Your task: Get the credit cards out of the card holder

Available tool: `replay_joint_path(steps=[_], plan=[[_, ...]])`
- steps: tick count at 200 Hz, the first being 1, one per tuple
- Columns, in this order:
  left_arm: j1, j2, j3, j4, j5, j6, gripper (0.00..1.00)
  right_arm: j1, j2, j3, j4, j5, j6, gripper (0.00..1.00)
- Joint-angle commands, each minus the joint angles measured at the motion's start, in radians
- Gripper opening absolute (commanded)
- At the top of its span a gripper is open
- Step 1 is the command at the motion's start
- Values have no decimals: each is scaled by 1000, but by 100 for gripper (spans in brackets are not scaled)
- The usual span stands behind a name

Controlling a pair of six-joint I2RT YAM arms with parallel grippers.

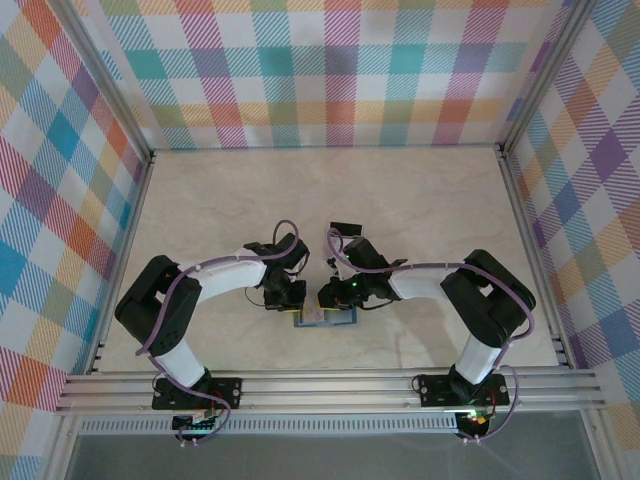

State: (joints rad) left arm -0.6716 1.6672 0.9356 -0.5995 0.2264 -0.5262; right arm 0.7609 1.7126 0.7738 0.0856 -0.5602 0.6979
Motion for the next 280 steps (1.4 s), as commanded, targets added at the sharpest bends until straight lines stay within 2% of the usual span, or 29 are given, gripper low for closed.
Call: replay_joint_path(steps=[1, 89, 136, 213, 280], plan=[[6, 17, -11, -73, -89, 13, 10, 2, -15, -12, -9, 3, -13, 17], [2, -80, 55, -114, -55, -2, 10, -5, 13, -19, 9, -7, 6, 18], [-41, -35, 94, -60, -3, -25, 10, -5, 20, -12, -15, 16, 9, 14], [-46, 60, 60, -50, -62, -4, 10, -6, -13, 91, -384, 192, -51, 9], [-44, 26, 20, -42, -63, -12, 10, -5, -27, 170, -621, 315, -84, 9]])
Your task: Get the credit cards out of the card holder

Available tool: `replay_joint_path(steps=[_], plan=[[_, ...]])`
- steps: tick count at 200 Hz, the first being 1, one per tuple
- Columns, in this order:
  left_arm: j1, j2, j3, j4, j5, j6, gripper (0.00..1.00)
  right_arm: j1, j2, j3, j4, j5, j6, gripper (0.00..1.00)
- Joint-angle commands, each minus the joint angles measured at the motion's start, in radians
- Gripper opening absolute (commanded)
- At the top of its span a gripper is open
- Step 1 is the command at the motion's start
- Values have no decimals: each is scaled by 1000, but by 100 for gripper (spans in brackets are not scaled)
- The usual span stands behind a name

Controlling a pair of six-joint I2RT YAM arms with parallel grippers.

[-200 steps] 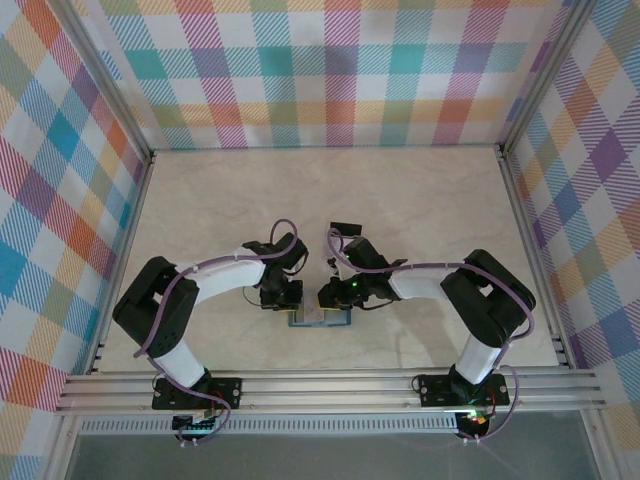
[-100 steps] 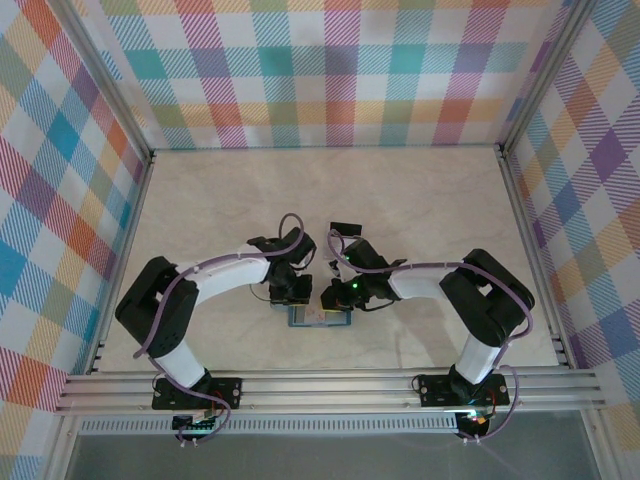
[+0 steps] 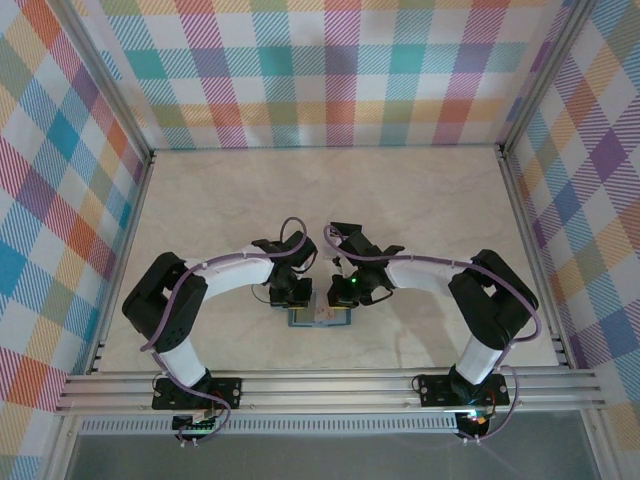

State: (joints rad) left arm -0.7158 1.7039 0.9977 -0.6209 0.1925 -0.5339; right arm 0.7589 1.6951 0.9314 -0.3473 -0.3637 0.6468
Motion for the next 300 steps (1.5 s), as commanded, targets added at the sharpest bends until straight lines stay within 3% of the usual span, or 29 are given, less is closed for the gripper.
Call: replay_joint_path(steps=[1, 74, 117, 143, 225, 251, 300], plan=[[0, -11, -42, -20, -29, -4, 10, -4, -9, 13, -190, 120, -33, 9], [0, -51, -6, -36, -30, -7, 11, -4, -97, 43, -165, 93, -57, 9], [13, -93, 20, -48, -39, -14, 12, -7, -182, 93, -232, 254, -162, 4], [37, -128, 4, -48, -38, -14, 13, -21, -197, 142, -276, 354, -321, 3], [72, -160, -12, -16, 33, -13, 14, -27, -86, 372, -355, 579, -1100, 0], [72, -148, 5, -26, 33, 0, 14, -63, -45, 434, -383, 532, -1239, 0], [76, -152, 6, -27, 24, 2, 14, -164, 41, 596, -530, 267, -1358, 0]])
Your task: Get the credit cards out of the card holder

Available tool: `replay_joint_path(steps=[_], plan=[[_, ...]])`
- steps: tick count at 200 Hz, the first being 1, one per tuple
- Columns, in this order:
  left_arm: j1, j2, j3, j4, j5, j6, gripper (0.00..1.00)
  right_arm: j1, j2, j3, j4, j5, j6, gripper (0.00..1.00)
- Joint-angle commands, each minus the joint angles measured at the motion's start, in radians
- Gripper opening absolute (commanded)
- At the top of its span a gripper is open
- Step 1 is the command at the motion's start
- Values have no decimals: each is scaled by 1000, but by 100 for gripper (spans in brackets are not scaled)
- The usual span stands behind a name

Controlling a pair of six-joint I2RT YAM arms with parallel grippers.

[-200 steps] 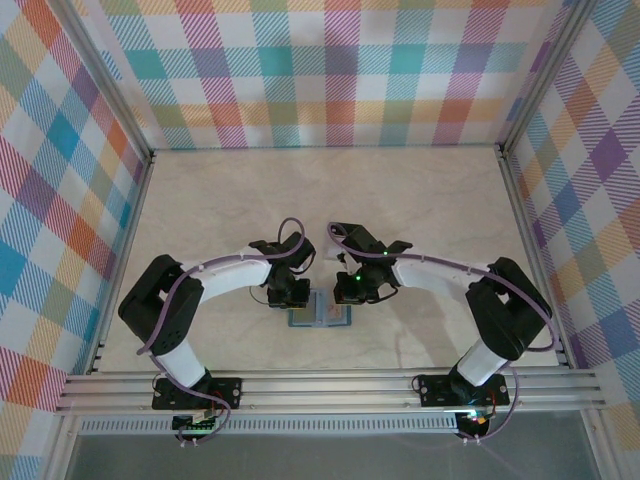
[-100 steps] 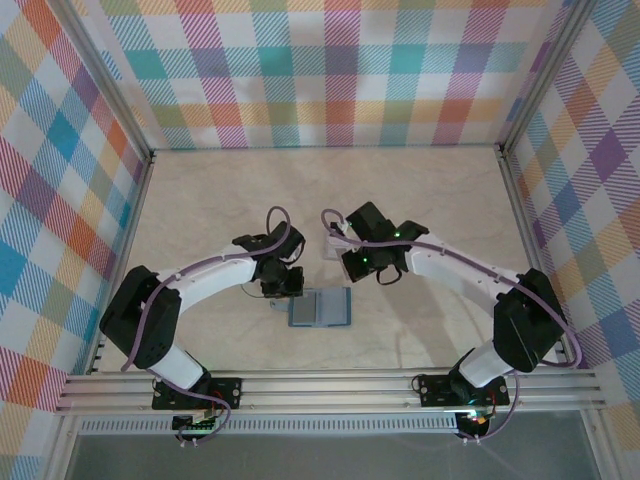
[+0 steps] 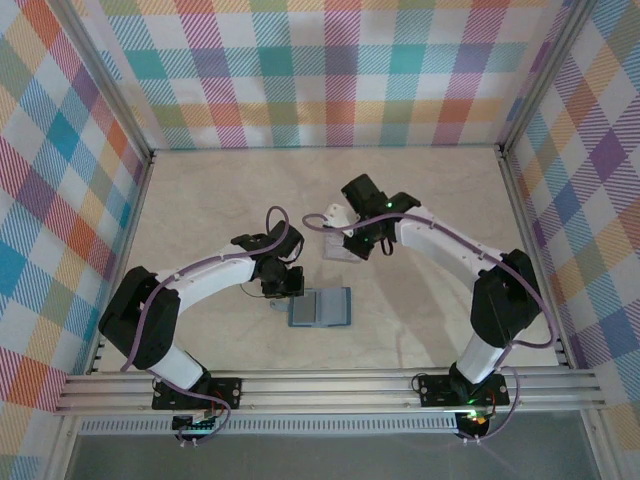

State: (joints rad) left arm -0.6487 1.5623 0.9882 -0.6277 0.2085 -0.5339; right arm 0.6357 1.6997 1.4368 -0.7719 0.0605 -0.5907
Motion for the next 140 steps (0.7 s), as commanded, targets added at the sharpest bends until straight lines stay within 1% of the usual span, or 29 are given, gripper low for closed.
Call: replay_joint_path(steps=[1, 14, 28, 82, 140], plan=[[8, -10, 15, -20, 8, 3, 14, -43, 38, 95, -108, -163, -122, 0], [9, -4, 13, -12, 9, 2, 15, -64, 70, 141, -145, -201, -143, 0], [10, 15, 20, -14, 15, 9, 14, -77, 109, 187, -178, -211, -161, 0], [39, 32, 14, -15, 19, 28, 14, -94, 270, 366, -321, -167, -223, 0], [69, 11, -3, -23, 22, 42, 15, -96, 387, 459, -386, -126, -261, 0]])
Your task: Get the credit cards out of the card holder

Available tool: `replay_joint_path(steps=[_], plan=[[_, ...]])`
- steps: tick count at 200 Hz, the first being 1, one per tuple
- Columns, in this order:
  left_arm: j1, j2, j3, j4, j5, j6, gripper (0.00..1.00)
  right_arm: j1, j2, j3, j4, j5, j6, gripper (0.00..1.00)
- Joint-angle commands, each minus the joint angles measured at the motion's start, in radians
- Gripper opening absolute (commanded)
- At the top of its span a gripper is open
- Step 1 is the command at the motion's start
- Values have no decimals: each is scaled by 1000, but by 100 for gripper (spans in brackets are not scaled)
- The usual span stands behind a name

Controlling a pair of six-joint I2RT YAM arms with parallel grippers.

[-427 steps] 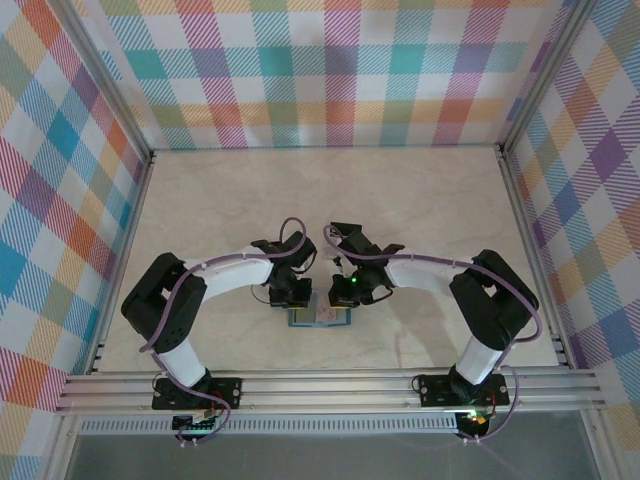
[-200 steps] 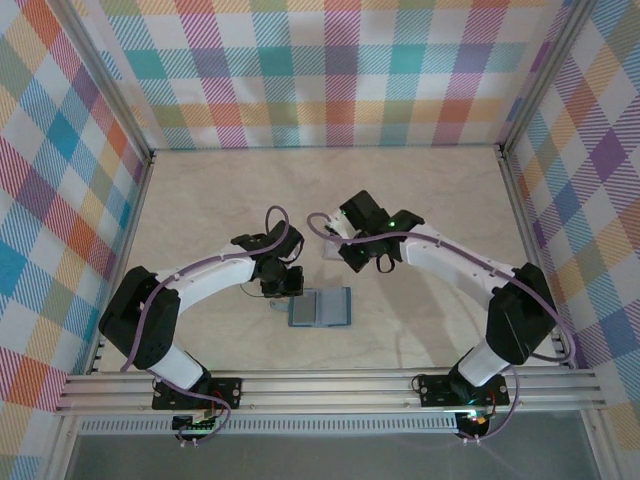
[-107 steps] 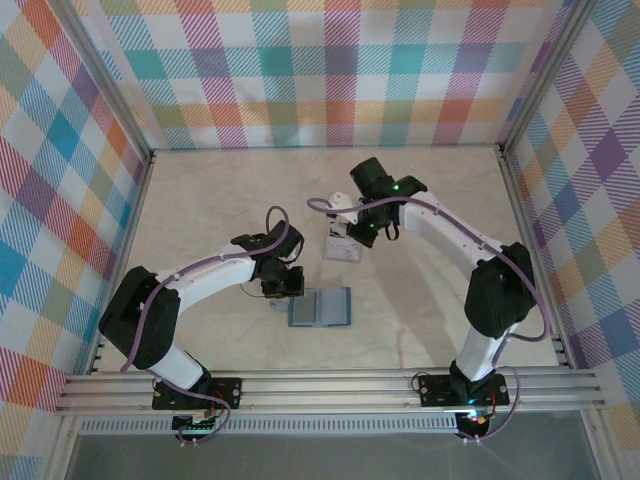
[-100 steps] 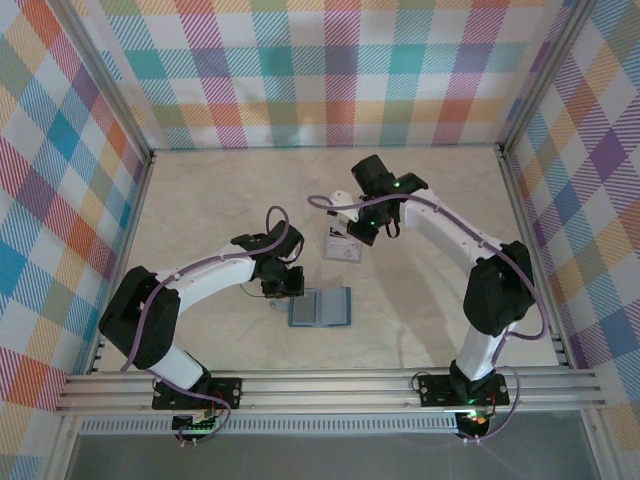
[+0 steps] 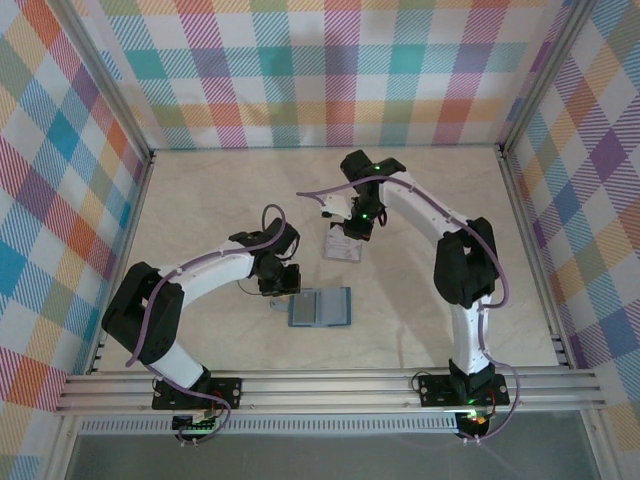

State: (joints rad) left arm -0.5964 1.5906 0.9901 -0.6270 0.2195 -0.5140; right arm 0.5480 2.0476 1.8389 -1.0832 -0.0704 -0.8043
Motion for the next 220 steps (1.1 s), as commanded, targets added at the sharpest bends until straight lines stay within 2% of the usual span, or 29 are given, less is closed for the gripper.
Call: replay_joint_path(steps=[1, 55, 90, 148, 184, 220], plan=[[16, -17, -5, -25, 12, 22, 15, -8, 41, 59, -77, 5, -49, 0], [23, -30, -34, -23, 12, 22, 15, -9, 108, 93, -119, 41, -107, 0], [26, -48, -43, -34, 6, 19, 15, -8, 129, 115, -99, 67, -106, 26], [44, -66, -63, -32, 1, 23, 15, -1, 19, 39, 87, 117, -16, 32], [62, -48, -75, -25, -18, 42, 15, 27, -97, -55, 190, 64, 150, 31], [75, -7, -93, -5, -7, 63, 15, 78, -211, -188, 293, 7, 448, 33]])
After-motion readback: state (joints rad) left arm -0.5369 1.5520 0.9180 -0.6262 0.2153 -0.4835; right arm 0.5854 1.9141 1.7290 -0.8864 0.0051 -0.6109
